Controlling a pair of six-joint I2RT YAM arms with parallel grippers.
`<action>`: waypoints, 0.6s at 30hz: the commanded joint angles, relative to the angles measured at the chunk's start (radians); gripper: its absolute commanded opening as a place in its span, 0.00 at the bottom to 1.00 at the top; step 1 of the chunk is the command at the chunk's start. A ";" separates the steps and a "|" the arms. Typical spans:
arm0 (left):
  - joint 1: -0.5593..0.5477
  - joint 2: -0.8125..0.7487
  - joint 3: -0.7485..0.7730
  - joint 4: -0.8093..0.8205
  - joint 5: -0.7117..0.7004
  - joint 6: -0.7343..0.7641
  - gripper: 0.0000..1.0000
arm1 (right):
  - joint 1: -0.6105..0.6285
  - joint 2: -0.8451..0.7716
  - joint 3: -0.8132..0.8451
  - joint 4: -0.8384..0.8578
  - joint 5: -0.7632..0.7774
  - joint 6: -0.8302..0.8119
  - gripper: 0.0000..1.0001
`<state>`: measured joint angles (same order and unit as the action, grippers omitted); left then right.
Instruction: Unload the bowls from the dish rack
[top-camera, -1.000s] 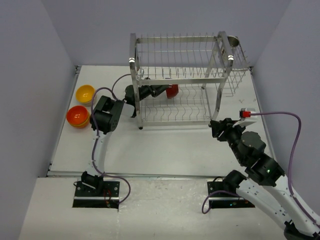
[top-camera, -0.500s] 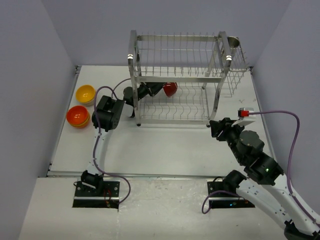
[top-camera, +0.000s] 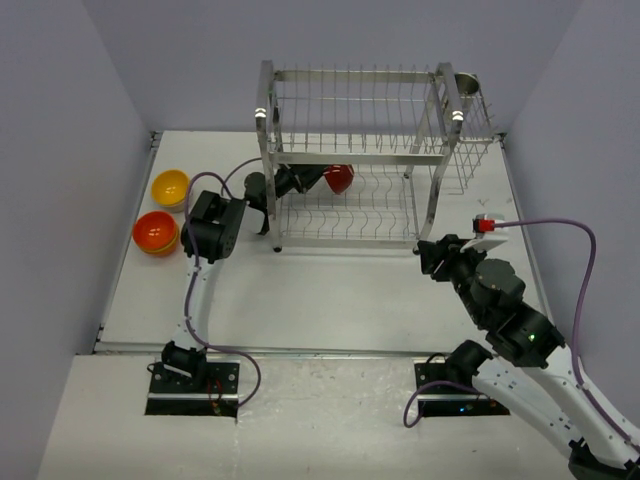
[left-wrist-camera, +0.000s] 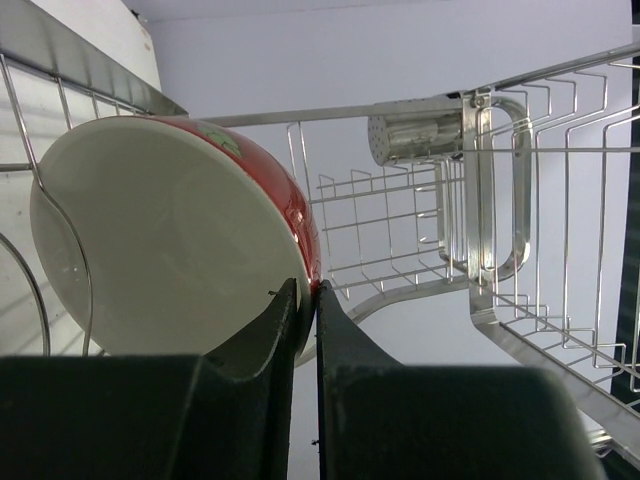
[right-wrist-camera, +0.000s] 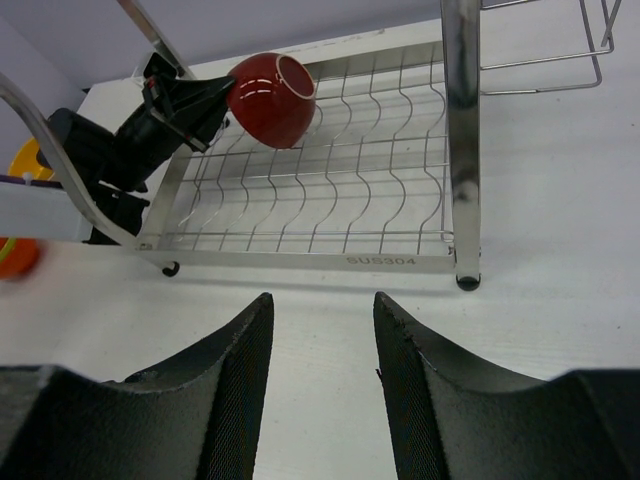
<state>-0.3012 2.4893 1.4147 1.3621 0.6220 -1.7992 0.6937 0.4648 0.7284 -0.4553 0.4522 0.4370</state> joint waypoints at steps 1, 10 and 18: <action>0.001 -0.076 -0.023 0.494 0.076 -0.019 0.00 | 0.004 0.009 0.002 0.030 -0.014 0.006 0.47; 0.011 -0.093 -0.005 0.494 0.097 -0.014 0.00 | 0.004 -0.002 0.002 0.027 -0.014 0.006 0.46; 0.014 -0.101 0.023 0.497 0.105 -0.023 0.00 | 0.004 0.000 0.000 0.030 -0.014 0.005 0.46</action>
<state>-0.2901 2.4603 1.4063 1.3125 0.6537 -1.7973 0.6937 0.4644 0.7284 -0.4549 0.4522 0.4370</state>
